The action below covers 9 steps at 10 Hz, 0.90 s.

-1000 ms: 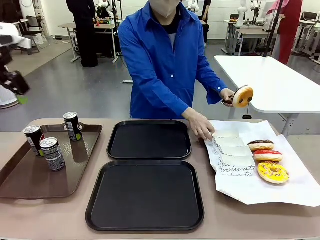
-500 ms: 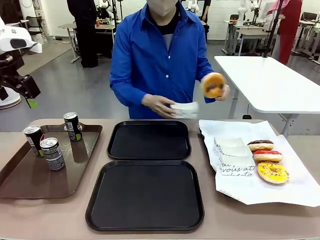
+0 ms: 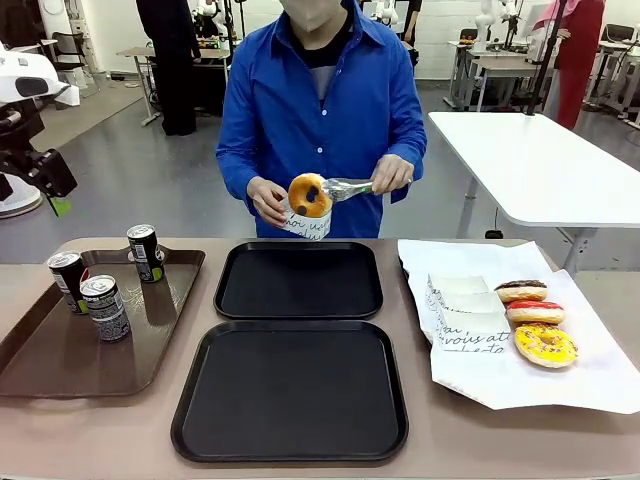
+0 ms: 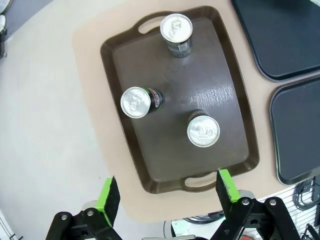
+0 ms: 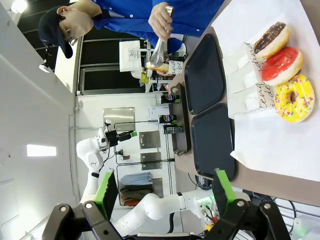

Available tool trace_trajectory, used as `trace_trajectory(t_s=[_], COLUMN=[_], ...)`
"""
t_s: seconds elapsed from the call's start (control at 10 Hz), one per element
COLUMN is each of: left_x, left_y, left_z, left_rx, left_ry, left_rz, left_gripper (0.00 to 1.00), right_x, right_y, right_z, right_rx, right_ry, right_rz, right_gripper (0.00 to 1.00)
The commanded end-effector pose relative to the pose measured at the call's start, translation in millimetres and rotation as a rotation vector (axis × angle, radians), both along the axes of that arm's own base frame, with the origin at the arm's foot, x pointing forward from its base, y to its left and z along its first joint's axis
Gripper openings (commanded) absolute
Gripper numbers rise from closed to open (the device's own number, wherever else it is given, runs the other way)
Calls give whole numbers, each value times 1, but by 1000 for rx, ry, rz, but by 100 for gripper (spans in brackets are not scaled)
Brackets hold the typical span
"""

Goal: Set up donuts and drinks on trays.
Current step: Pick up one Pepsi coke and place it on the Flat Tray.

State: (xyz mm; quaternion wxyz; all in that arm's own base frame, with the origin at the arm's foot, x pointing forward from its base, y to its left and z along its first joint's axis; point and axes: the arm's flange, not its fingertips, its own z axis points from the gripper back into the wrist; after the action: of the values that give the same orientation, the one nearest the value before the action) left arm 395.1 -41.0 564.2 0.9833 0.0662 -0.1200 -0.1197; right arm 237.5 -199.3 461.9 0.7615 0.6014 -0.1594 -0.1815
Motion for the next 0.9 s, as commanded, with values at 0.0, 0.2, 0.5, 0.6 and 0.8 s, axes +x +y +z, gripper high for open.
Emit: trace_trajectory(t_s=[0.0, 0.2, 0.5, 0.6, 0.8], left_x=[-39, -77, -80, -74, -84], left_y=[-10, -18, -43, -43, -34], left_z=[-22, -48, -77, -73, -70], left_rx=[-97, -149, -81, -33, -106], left_ry=[-3, -3, 26, 31, 41], left_rz=[7, 72, 47, 43, 46], left_gripper=[100, 100, 100, 100, 100], right_x=[0, 0, 0, 0, 0], right_y=[-1, -1, -1, -1, -1], right_z=[-1, -1, -1, -1, -1], right_rx=[14, 14, 14, 14, 14], right_ry=[-9, -9, -9, -9, -9], right_rz=[6, 6, 6, 6, 6], right_gripper=[100, 100, 100, 100, 100])
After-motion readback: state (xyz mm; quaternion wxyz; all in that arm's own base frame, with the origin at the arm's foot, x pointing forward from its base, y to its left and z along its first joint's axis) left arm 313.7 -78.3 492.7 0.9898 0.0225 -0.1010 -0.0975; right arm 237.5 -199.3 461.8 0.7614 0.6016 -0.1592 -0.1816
